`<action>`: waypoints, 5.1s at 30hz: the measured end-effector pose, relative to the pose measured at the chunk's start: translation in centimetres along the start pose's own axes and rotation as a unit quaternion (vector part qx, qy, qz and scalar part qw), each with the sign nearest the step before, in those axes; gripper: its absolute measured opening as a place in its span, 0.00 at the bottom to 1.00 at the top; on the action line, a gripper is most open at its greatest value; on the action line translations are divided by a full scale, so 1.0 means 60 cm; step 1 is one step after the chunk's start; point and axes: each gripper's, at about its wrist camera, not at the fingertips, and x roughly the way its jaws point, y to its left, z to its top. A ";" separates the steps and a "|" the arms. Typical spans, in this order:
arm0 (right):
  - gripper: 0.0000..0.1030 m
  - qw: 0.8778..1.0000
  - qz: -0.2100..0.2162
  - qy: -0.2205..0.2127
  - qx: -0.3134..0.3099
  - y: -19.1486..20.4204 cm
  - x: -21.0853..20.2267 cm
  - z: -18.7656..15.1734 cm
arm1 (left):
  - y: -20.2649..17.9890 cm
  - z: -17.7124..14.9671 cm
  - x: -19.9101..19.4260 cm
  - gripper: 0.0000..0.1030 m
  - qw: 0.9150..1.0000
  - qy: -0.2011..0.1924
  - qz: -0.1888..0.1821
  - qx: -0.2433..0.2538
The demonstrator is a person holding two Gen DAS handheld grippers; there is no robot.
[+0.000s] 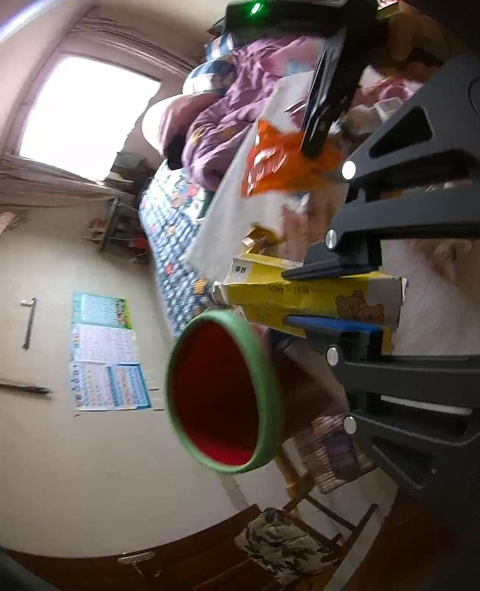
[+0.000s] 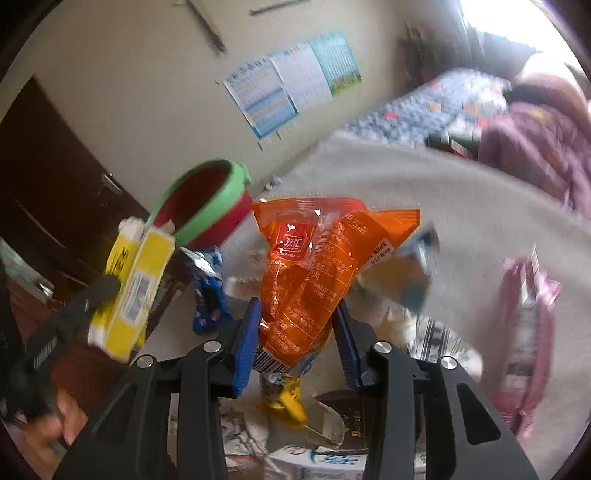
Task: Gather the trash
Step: 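Carry both items over the red bucket and open both tools to drop them, then grasp the blue wrapper with the left tool, then grasp the gold Sahle wrapper with the right tool while the left tool holds the blue wrapper, then move both tools over the red bucket and open them to drop the wrappers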
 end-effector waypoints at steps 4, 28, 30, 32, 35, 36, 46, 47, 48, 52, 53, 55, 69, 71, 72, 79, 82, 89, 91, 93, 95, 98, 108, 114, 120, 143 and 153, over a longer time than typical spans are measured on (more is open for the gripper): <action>0.37 0.999 -0.013 -0.032 -0.020 0.034 -0.028 0.025 | 0.047 0.038 0.005 0.18 1.000 -0.024 0.016 -0.007; 0.39 0.995 0.086 0.000 -0.053 0.235 0.196 0.188 | 0.219 0.108 0.152 0.17 0.997 0.023 0.055 -0.046; 0.41 0.995 0.084 0.001 -0.054 0.238 0.204 0.188 | 0.220 0.110 0.157 0.17 0.997 0.025 0.054 -0.048; 0.45 0.995 0.080 0.004 -0.052 0.237 0.208 0.188 | 0.220 0.110 0.161 0.18 0.997 0.028 0.053 -0.046; 0.48 0.996 0.076 0.010 -0.051 0.241 0.213 0.183 | 0.221 0.109 0.164 0.19 0.997 0.029 0.055 -0.041; 0.51 0.996 0.076 0.011 -0.050 0.240 0.216 0.183 | 0.222 0.110 0.164 0.22 0.997 0.029 0.055 -0.041; 0.53 0.996 0.074 0.002 -0.045 0.231 0.171 0.167 | 0.229 0.108 0.158 0.57 0.996 0.025 0.061 -0.052; 0.53 0.996 0.074 0.000 -0.044 0.228 0.163 0.165 | 0.229 0.108 0.157 0.57 0.997 0.025 0.061 -0.052; 0.53 0.996 0.072 -0.002 -0.045 0.224 0.152 0.162 | 0.228 0.108 0.155 0.57 0.997 0.025 0.059 -0.052; 0.54 0.997 0.057 -0.023 -0.049 0.201 0.099 0.148 | 0.212 0.104 0.136 0.57 0.998 0.017 0.052 -0.040; 0.55 0.997 0.052 -0.028 -0.049 0.194 0.087 0.144 | 0.207 0.102 0.130 0.57 0.998 0.017 0.047 -0.038; 0.59 0.997 0.039 -0.041 -0.045 0.175 0.058 0.132 | 0.193 0.094 0.121 0.57 0.999 0.019 0.035 -0.035; 0.59 0.998 -0.058 -0.011 0.034 0.050 0.021 -0.047 | 0.044 -0.003 0.139 0.58 0.994 0.094 -0.048 0.007; 0.59 0.997 -0.065 -0.006 0.043 0.036 0.018 -0.056 | 0.036 -0.009 0.157 0.58 0.994 0.104 -0.044 0.011; 0.59 0.997 -0.067 -0.008 0.045 0.031 0.011 -0.061 | 0.032 -0.012 0.163 0.58 0.993 0.108 -0.044 0.012; 0.59 0.995 -0.086 -0.017 0.050 0.016 -0.019 -0.080 | 0.022 -0.036 0.215 0.51 0.989 0.142 -0.033 0.001; 0.59 0.995 -0.085 -0.012 0.056 0.006 -0.024 -0.085 | 0.026 -0.044 0.219 0.36 0.988 0.149 -0.035 -0.006; 0.59 0.995 -0.091 0.003 0.051 0.005 -0.011 -0.085 | 0.017 -0.041 0.177 0.24 0.990 0.131 -0.038 0.018; 0.59 0.995 -0.091 0.003 0.044 0.011 -0.008 -0.080 | 0.017 -0.040 0.160 0.24 0.991 0.123 -0.036 0.024; 0.59 0.995 -0.090 0.002 0.038 0.016 -0.006 -0.075 | 0.019 -0.037 0.144 0.24 0.993 0.114 -0.035 0.026; 0.59 0.996 -0.088 0.000 0.030 0.021 -0.004 -0.070 | 0.018 -0.030 0.127 0.24 0.994 0.101 -0.031 0.028; 0.59 0.996 -0.085 -0.003 0.023 0.024 -0.005 -0.066 | 0.016 -0.020 0.105 0.24 0.996 0.081 -0.026 0.031; 0.59 0.997 -0.078 -0.004 -0.003 0.016 0.001 -0.043 | 0.001 -0.014 0.071 0.24 0.998 0.054 -0.019 0.031; 0.59 0.998 -0.067 0.003 -0.022 0.006 0.032 -0.004 | 0.008 -0.027 0.062 0.24 0.998 0.053 -0.007 0.018; 0.65 0.997 -0.048 0.016 -0.050 0.015 0.096 0.080 | 0.017 -0.041 0.051 0.24 0.998 0.054 0.011 0.003; 0.40 0.988 -0.038 0.130 -0.072 0.008 0.303 0.123 | 0.038 -0.061 0.042 0.24 0.997 0.067 0.029 -0.016; 0.34 0.998 0.011 0.047 -0.037 0.013 0.172 0.108 | 0.044 -0.058 0.047 0.24 0.997 0.064 0.029 -0.020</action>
